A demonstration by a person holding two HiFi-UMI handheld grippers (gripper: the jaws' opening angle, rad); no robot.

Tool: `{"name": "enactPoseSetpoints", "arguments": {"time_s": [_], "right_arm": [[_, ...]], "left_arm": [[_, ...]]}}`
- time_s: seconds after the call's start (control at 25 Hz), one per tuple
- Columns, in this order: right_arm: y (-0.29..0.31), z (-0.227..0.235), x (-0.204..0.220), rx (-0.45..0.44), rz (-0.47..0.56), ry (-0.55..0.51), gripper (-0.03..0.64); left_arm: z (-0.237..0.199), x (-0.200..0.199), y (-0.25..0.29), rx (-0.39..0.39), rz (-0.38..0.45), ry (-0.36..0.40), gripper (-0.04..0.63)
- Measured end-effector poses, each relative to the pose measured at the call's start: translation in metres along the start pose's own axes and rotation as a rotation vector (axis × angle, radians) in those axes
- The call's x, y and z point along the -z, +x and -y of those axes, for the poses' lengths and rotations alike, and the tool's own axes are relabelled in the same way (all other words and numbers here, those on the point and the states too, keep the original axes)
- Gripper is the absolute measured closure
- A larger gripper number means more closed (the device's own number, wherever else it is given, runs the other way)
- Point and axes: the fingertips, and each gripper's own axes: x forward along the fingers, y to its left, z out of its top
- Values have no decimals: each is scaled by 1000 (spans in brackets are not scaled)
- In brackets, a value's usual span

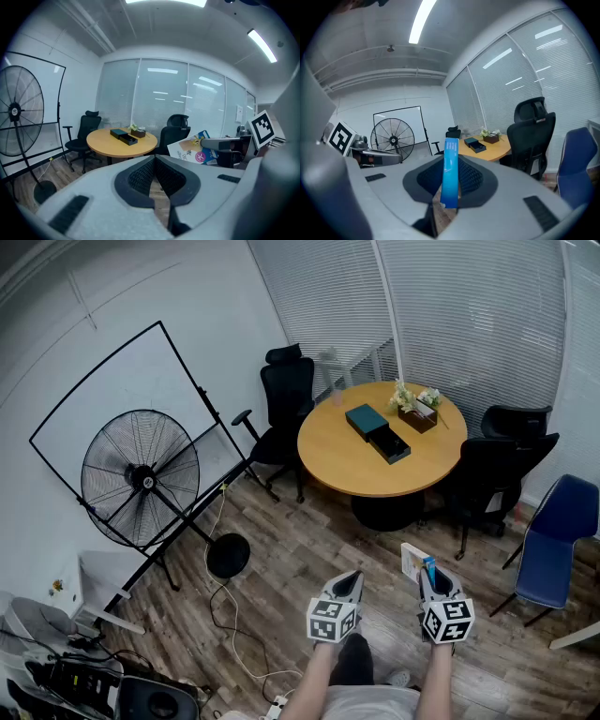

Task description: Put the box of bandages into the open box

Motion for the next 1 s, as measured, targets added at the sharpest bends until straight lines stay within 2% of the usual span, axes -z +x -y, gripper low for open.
{"name": "enactPoseSetpoints", "arguments": {"time_s": [0.32, 0.48, 0.6, 1.0], "right_arm": [[5, 16, -2, -14, -8, -16, 551], [20, 29, -14, -55, -6, 23, 549], [31, 39, -33, -59, 7, -9, 549], [102, 79, -74, -75, 23, -56, 548]], "left_arm": [[-7, -12, 6, -17, 38, -13, 584], [-8, -23, 34, -1, 53, -28, 584], [-10, -40, 57, 14, 82, -51, 584], [-32, -81, 137, 43, 108, -35, 584]]}}
